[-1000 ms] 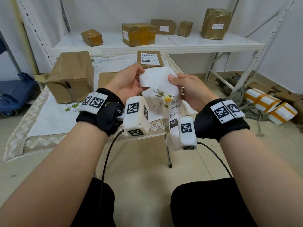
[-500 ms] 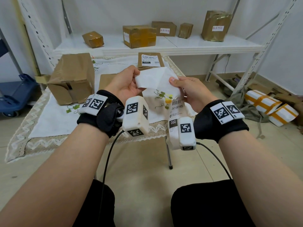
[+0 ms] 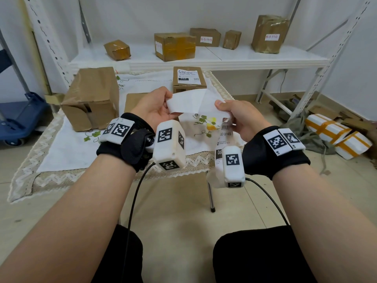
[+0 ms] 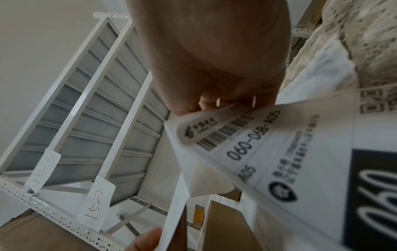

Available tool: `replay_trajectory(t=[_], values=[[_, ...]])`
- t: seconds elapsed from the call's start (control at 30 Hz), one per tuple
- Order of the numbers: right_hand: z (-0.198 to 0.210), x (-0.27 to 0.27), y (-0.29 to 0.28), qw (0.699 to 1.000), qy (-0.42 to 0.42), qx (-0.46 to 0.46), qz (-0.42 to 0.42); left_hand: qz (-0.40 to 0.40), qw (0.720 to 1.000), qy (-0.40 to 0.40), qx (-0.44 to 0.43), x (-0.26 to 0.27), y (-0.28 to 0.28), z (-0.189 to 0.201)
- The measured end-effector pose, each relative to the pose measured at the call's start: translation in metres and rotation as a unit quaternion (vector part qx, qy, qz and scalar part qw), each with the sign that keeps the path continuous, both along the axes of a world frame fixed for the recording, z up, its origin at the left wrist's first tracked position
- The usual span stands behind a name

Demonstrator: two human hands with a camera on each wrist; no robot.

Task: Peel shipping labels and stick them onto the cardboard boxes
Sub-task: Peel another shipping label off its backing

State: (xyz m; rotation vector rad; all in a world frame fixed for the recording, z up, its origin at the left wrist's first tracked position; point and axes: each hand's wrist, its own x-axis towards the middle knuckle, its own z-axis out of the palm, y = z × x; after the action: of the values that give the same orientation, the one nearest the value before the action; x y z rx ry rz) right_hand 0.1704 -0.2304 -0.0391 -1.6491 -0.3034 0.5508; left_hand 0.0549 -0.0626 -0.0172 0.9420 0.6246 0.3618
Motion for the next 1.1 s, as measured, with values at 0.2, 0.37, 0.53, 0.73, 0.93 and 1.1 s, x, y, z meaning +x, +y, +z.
replay_trajectory(t=[0.2, 0.37, 0.53, 0.73, 0.93, 1.1], values=[[0.001, 0.0, 0.0, 1.0, 0.004, -0.006, -0.002, 0.008, 1.0, -0.011, -0.009, -0.002, 0.002, 0.002], [0.002, -0.001, 0.001, 1.0, 0.0, -0.012, 0.01, 0.021, 0.999, -0.027, -0.021, -0.005, 0.004, 0.003], [0.004, -0.003, 0.001, 1.0, -0.003, -0.019, 0.014, 0.023, 0.999, -0.035, -0.028, -0.008, 0.007, 0.005], [0.005, -0.005, 0.0, 1.0, -0.005, -0.024, 0.002, 0.023, 0.999, -0.037, -0.032, -0.01, 0.007, 0.005], [0.008, -0.005, -0.001, 0.999, -0.004, -0.03, -0.011, 0.026, 0.999, -0.036, -0.031, -0.012, 0.01, 0.006], [0.009, -0.005, 0.0, 1.0, -0.003, -0.028, -0.005, 0.034, 0.999, -0.032, -0.028, -0.015, 0.014, 0.008]])
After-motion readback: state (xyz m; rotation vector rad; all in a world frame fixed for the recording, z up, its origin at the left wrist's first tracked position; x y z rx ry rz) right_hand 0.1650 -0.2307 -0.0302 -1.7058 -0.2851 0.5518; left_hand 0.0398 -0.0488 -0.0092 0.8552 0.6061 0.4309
